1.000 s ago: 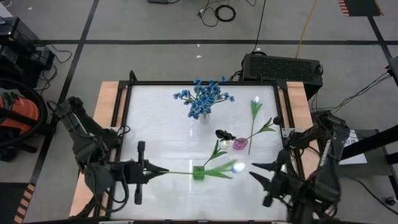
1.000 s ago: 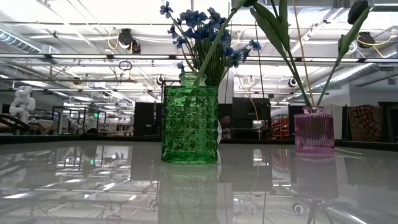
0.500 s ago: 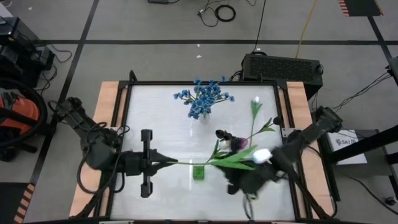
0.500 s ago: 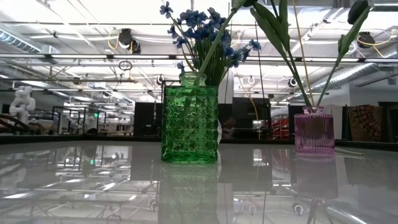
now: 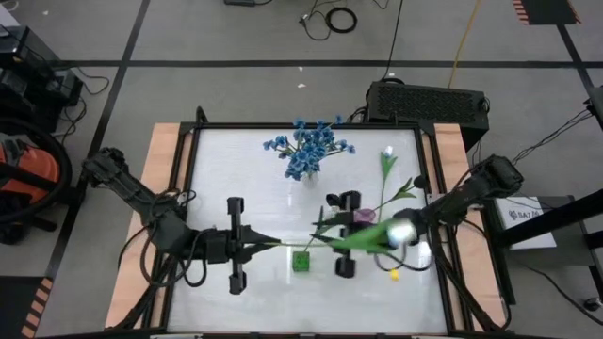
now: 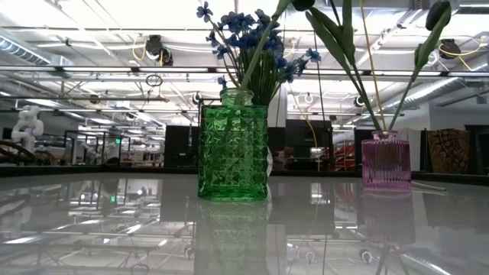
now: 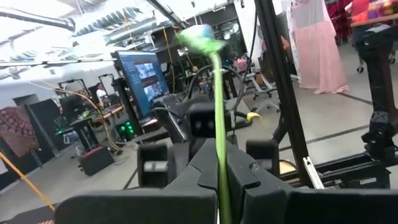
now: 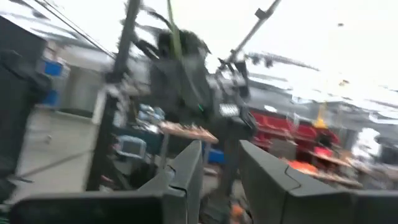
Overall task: Sort flowers into vase by color
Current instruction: Put the bottom white tulip into the green vase
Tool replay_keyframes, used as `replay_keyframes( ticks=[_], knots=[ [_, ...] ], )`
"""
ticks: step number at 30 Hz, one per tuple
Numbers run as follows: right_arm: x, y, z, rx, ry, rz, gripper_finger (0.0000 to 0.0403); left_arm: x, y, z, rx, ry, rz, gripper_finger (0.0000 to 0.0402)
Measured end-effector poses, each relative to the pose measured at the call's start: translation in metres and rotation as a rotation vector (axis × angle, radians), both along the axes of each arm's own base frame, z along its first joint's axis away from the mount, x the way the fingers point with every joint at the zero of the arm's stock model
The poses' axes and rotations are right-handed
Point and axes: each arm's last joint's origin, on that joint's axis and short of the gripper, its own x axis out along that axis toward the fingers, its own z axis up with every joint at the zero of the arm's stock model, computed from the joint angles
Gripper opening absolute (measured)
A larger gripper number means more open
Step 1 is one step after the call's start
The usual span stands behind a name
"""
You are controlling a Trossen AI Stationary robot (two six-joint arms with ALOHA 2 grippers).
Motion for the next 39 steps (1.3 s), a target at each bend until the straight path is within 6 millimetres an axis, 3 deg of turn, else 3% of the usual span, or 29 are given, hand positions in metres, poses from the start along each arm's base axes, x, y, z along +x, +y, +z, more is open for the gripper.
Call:
replay_keyframes(
  ticks=[9,15,21,30,39],
  knots=[
    [-0.035,0.019,0.024,-0.015,-0.091,0.130,0.0143,0.004,0.002,-0.029,-0.061,-0.086,-0.068,0.0000],
    [-0.039,0.030,0.039,-0.029,-0.136,0.152,0.0185,0.012,0.009,-0.046,-0.104,-0.137,-0.145,0.0000],
    [-0.032,0.036,0.043,-0.048,-0.142,0.139,0.0190,0.025,0.017,-0.054,-0.114,-0.129,-0.189,0.0000],
    [-0.032,0.038,0.044,-0.091,-0.163,0.157,0.0148,0.048,0.021,-0.074,-0.113,-0.100,-0.186,0.0000],
    [-0.032,0.038,0.044,-0.092,-0.158,0.140,0.0030,0.048,0.022,-0.073,-0.116,-0.106,-0.192,0.0015]
  ],
)
